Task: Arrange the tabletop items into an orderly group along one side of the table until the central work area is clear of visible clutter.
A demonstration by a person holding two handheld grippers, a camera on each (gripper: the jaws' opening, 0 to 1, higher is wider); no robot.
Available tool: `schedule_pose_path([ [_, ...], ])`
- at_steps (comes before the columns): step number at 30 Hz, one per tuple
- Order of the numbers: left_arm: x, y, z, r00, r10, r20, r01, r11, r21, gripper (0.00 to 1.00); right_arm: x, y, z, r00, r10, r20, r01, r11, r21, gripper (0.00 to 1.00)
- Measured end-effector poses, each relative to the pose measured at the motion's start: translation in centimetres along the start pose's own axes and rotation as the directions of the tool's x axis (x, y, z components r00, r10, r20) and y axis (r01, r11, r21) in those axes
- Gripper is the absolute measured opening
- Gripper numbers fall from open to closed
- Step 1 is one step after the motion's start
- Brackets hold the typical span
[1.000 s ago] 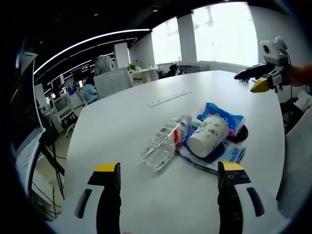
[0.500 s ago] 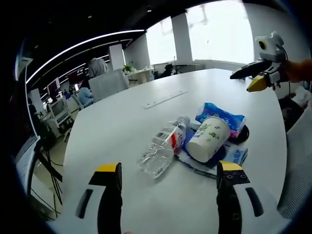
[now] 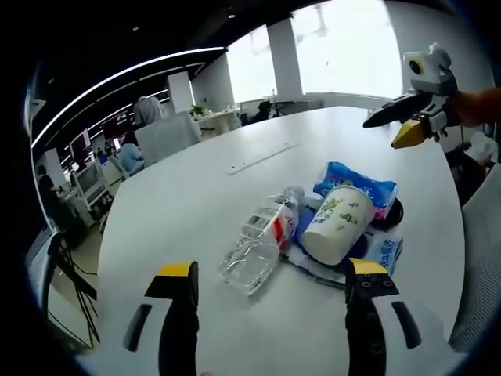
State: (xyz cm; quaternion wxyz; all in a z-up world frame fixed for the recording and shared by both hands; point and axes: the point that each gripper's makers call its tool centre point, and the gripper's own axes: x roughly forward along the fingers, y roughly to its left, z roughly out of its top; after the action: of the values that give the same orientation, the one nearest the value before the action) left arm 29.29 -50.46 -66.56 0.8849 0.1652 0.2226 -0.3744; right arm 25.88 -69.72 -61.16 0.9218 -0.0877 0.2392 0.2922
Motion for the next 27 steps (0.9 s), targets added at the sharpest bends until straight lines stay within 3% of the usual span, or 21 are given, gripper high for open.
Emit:
schedule_pose_path([
  [27, 2.0, 0.7, -0.3, 1.0, -0.009, -0.023, 0.01, 0.999, 0.032, 0.73, 3.7, -0.1, -0.4, 0.999, 0.046, -0.022, -0.046, 0.999, 0.008, 0.46],
])
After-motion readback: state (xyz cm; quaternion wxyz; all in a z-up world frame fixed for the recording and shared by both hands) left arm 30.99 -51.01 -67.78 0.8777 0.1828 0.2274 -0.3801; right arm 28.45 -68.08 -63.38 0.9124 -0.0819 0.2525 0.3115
